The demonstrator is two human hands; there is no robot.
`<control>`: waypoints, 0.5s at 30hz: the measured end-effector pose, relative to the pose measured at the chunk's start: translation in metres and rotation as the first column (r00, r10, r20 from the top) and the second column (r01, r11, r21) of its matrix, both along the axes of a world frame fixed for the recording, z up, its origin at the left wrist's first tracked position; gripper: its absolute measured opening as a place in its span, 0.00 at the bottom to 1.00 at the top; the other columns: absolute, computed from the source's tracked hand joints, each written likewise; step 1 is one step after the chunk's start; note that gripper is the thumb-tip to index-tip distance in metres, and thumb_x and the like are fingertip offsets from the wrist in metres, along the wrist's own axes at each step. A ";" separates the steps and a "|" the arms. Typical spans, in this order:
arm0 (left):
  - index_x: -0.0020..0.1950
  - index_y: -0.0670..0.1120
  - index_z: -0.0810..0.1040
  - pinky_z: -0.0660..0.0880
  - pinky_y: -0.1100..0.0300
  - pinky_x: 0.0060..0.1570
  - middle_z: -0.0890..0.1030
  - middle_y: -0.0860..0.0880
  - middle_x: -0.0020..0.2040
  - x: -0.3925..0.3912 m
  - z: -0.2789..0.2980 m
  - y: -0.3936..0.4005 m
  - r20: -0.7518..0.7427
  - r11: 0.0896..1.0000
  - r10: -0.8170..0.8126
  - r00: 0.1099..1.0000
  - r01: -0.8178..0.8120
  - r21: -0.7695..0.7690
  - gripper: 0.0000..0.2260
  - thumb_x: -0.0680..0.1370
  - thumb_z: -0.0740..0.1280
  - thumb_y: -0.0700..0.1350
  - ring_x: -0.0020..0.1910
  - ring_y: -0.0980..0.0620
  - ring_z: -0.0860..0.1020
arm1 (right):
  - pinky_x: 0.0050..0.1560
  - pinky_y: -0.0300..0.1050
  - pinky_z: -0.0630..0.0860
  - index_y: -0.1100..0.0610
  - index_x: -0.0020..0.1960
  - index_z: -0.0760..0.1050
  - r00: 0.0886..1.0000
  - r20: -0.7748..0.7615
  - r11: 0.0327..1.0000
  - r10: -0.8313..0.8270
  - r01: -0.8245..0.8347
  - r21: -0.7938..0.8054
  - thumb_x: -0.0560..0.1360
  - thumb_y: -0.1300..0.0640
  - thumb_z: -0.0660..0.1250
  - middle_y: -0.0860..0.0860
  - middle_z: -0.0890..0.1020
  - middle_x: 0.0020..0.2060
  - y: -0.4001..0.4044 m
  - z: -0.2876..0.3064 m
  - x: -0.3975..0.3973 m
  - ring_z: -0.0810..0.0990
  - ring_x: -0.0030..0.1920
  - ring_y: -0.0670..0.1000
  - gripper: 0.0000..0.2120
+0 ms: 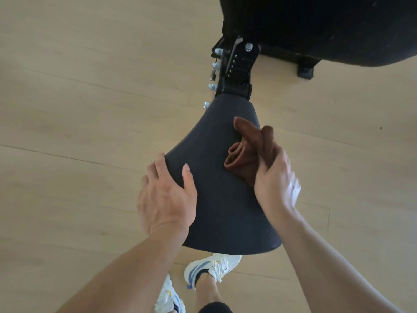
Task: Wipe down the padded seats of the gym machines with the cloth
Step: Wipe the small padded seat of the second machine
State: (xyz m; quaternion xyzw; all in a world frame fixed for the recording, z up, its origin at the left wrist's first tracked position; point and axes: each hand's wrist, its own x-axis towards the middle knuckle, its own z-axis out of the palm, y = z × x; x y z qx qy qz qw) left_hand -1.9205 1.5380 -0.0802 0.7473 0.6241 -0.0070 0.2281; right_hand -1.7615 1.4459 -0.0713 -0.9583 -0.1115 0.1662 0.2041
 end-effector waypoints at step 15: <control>0.72 0.51 0.70 0.68 0.52 0.57 0.80 0.48 0.60 -0.018 0.005 0.016 0.346 0.910 0.403 0.847 -0.334 -0.244 0.20 0.82 0.55 0.53 0.58 0.44 0.76 | 0.50 0.46 0.68 0.62 0.65 0.78 0.407 -0.311 0.282 0.859 -0.883 -0.375 0.84 0.53 0.52 0.61 0.79 0.65 0.177 0.021 -0.019 0.78 0.59 0.61 0.21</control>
